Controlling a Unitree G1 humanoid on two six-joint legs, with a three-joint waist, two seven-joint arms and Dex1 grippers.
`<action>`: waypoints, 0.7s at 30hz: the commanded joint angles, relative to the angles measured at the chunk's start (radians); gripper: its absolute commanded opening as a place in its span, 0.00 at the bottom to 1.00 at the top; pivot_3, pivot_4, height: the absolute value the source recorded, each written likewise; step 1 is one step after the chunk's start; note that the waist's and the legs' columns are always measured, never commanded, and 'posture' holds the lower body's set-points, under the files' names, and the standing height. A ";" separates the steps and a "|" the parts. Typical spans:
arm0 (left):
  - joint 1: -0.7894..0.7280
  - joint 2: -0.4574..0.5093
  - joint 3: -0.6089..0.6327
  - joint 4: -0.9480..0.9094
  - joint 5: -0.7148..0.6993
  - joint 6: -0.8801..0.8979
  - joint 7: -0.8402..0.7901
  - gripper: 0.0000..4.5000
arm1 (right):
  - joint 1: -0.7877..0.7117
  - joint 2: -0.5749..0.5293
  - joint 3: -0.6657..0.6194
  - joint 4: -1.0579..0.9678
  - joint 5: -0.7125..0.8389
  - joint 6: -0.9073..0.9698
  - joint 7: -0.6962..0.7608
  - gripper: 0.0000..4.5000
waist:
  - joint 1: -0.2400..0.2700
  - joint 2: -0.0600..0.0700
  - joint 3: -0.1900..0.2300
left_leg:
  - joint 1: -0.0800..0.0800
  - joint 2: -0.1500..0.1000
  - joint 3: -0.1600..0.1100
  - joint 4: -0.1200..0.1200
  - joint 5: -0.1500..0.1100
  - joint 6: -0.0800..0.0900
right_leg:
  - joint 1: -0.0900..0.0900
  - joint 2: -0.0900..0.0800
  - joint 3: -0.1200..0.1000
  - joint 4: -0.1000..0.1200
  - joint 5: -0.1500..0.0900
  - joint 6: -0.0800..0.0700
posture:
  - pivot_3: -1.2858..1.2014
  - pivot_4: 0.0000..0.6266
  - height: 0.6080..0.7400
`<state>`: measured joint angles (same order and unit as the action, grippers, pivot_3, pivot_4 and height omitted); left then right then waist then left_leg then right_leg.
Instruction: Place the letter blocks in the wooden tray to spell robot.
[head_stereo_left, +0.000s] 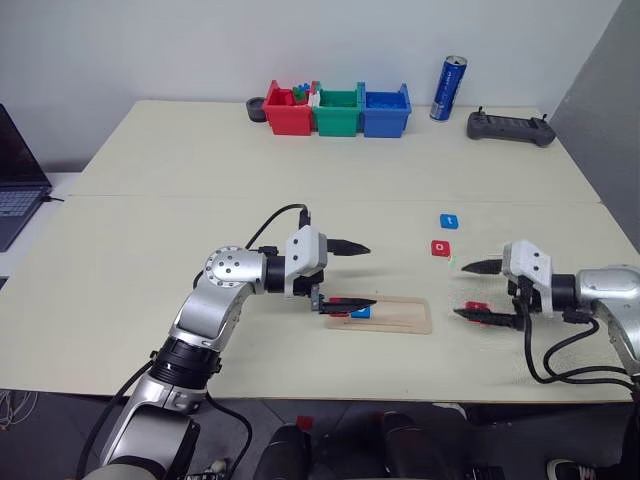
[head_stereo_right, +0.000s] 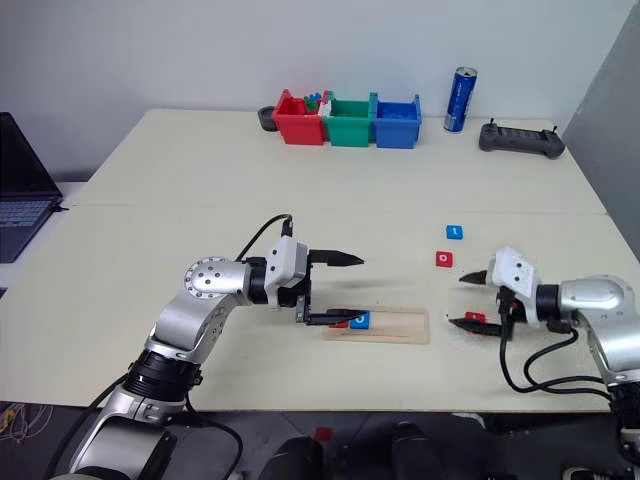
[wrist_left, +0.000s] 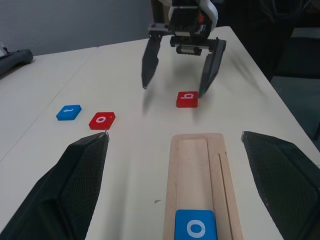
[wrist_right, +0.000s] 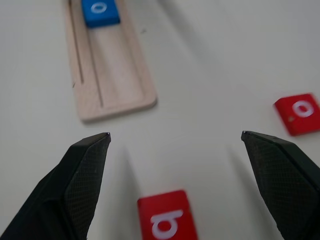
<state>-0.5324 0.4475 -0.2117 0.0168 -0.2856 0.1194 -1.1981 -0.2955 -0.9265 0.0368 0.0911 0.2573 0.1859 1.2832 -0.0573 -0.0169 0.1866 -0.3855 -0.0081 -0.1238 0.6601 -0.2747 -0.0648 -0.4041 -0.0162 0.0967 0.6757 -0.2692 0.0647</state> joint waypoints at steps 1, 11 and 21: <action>-0.009 0.004 0.006 -0.007 -0.003 -0.024 -0.004 1.00 | -0.037 -0.022 0.022 0.054 -0.029 -0.061 0.061 0.99 | 0.000 0.000 0.000 | 0.000 0.000 0.000 0.000 0.000 0.000 | 0.000 0.000 0.000 0.000 0.000 0.000 | 0.52 0.24 1.00; -0.002 0.012 0.005 -0.020 -0.006 -0.023 -0.006 1.00 | -0.052 -0.010 0.058 0.190 -0.109 -0.205 0.072 0.99 | 0.001 0.000 0.000 | 0.000 0.000 0.000 0.000 0.000 0.000 | 0.000 0.000 0.000 0.001 0.000 0.000 | 0.52 0.24 1.00; 0.006 0.012 0.001 -0.030 -0.008 -0.022 -0.002 1.00 | -0.063 -0.015 0.061 0.272 -0.131 -0.266 0.072 0.47 | 0.001 0.000 0.000 | 0.001 0.000 0.000 0.001 0.000 0.000 | 0.001 -0.001 0.000 0.001 0.000 0.000 | 0.52 0.24 1.00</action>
<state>-0.5237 0.4562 -0.2116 0.0175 -0.2857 0.1057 -1.1988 -0.3485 -0.9282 0.0999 0.3433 0.1567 -0.0674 1.3556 -0.0560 -0.0169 0.1866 -0.3843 -0.0082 -0.1236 0.6613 -0.2746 -0.0650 -0.4033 -0.0168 0.0970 0.6772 -0.2691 0.0646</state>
